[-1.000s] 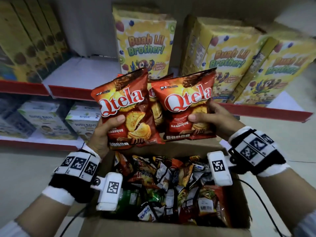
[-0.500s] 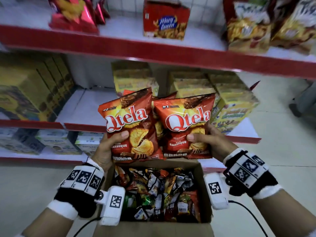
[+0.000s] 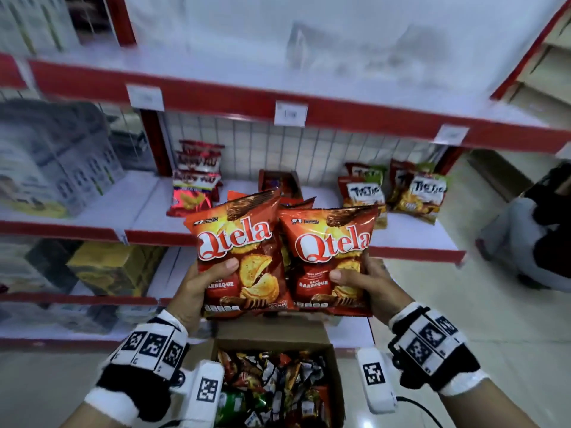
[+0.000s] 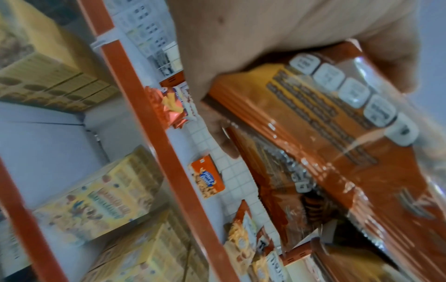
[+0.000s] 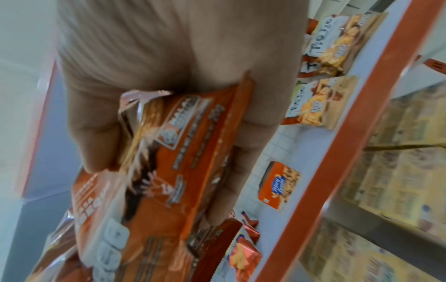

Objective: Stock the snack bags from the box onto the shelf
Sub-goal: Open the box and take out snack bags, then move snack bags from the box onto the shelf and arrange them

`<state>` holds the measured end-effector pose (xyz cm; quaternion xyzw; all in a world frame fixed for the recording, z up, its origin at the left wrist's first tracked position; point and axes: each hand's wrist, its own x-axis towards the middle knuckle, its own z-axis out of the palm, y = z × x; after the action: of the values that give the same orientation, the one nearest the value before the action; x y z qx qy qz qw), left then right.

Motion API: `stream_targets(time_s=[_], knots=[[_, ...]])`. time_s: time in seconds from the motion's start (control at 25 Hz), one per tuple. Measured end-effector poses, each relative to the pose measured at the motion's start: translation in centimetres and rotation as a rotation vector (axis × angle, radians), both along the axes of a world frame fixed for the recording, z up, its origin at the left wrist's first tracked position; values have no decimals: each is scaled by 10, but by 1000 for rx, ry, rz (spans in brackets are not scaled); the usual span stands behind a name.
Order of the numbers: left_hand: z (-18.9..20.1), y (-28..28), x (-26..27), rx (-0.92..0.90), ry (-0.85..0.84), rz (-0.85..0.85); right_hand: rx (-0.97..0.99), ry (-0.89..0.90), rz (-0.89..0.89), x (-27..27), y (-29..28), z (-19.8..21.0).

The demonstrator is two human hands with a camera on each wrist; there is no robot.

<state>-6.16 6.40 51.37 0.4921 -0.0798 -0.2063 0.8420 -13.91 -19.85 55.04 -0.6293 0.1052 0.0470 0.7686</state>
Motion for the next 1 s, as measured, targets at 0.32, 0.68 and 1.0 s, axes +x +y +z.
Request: stream_targets(time_s=[0.32, 0.68, 1.0], knots=[[117, 25, 22, -44, -234, 14, -26, -246, -18, 5, 22, 121], [196, 39, 58, -55, -422, 108, -252, -433, 3, 38, 35, 218], [238, 81, 98, -11, -506, 309, -360, -551, 58, 120, 52, 289]])
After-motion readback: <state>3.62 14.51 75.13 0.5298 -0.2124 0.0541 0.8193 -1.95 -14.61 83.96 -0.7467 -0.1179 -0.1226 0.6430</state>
